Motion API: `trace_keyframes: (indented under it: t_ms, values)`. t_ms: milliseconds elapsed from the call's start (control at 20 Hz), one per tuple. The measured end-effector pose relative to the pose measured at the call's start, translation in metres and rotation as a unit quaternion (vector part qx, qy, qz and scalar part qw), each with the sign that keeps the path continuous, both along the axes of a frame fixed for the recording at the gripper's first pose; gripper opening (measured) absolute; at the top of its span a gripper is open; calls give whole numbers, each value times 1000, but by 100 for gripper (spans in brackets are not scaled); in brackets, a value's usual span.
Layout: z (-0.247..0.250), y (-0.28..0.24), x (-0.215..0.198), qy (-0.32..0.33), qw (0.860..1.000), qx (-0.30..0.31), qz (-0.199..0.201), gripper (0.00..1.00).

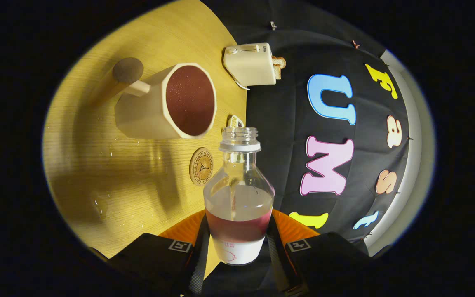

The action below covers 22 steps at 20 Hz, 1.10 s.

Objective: Take the bottle from table, then pour the juice into the cup, finally place the bottle on the coaster

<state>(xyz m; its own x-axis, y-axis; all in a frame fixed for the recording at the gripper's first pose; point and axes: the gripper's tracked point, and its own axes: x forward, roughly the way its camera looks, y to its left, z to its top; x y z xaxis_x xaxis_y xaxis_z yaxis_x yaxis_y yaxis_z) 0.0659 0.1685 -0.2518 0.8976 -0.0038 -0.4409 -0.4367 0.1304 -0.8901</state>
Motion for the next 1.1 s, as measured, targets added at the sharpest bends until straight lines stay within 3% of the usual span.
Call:
trace_keyframes:
  t_ms: [1100]
  values:
    - [6, 9, 9, -18, 995, -83, 52, 68]
